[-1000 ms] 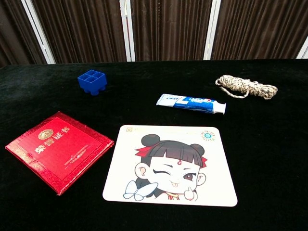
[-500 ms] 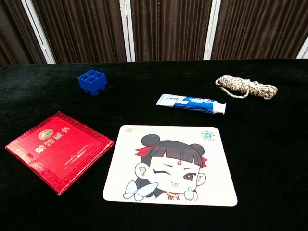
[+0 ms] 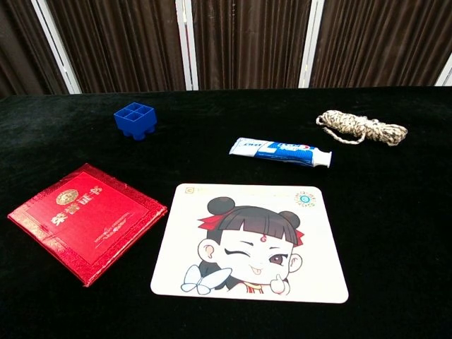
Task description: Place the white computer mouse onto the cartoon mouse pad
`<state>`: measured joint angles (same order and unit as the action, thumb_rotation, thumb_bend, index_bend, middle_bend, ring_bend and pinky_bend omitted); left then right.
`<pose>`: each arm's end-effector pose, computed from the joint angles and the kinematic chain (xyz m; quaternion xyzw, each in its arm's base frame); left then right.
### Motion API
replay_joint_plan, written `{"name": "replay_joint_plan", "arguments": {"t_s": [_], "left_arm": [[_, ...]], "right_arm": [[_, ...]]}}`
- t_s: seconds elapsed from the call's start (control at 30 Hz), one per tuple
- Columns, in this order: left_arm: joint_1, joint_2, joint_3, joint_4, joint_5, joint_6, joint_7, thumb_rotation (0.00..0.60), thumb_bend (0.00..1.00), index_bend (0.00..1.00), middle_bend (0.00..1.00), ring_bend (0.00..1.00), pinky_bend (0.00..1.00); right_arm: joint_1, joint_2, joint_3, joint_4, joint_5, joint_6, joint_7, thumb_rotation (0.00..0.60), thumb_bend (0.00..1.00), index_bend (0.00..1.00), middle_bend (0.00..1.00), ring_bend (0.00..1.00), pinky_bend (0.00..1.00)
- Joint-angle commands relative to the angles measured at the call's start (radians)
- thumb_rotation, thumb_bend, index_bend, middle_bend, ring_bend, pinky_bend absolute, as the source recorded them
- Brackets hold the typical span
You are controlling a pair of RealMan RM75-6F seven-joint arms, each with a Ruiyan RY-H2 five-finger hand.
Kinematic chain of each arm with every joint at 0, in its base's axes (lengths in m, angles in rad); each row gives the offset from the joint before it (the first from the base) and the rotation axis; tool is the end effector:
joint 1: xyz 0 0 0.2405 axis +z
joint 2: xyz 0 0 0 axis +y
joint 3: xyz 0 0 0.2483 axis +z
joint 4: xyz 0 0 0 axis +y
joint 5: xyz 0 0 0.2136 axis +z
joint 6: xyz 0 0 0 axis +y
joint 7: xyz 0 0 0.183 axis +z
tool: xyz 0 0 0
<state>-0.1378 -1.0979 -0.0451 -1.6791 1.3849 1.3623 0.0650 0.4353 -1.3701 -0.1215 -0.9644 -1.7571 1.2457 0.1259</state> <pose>-0.3090 0.2318 0.1377 -0.6004 -0.4296 -0.3428 0.5809 -0.3231 -0.3045 0.0602 0.8230 -0.2249 0.2745 0.4437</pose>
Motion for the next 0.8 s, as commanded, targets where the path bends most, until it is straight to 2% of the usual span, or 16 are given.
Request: {"name": "replay_joint_plan", "arguments": {"t_s": [0.03,0.23,0.47,0.6,0.8], "left_arm": [[-0.001,0.002,0.001,0.0,0.004,-0.002,-0.007,0.6,0.18,0.0,0.0,0.0,0.0],[0.0,0.004,0.003,0.003,0.01,-0.001,-0.018,0.6,0.18,0.0,0.0,0.0,0.0],[-0.002,0.008,0.001,-0.002,-0.002,-0.012,-0.036,0.6,0.18,0.0,0.0,0.0,0.0],[-0.004,0.011,-0.002,-0.007,-0.014,-0.02,-0.038,0.6,0.18,0.0,0.0,0.0,0.0],[-0.004,0.013,-0.002,-0.009,-0.018,-0.023,-0.035,0.6,0.18,0.0,0.0,0.0,0.0]], "right_arm": [[0.029,0.019,0.016,-0.044,-0.027,0.023,-0.033,0.6,0.18,0.66,0.57,0.43,0.61],[0.095,0.036,0.03,-0.119,-0.09,0.028,-0.103,0.6,0.18,0.66,0.57,0.43,0.61],[0.184,0.019,0.054,-0.222,-0.147,-0.016,-0.183,0.6,0.18,0.66,0.57,0.43,0.61],[0.238,-0.021,0.067,-0.268,-0.187,-0.047,-0.234,0.6,0.18,0.66,0.57,0.43,0.6],[0.298,-0.092,0.094,-0.294,-0.187,-0.115,-0.272,0.6,0.18,0.66,0.57,0.43,0.6]]}}
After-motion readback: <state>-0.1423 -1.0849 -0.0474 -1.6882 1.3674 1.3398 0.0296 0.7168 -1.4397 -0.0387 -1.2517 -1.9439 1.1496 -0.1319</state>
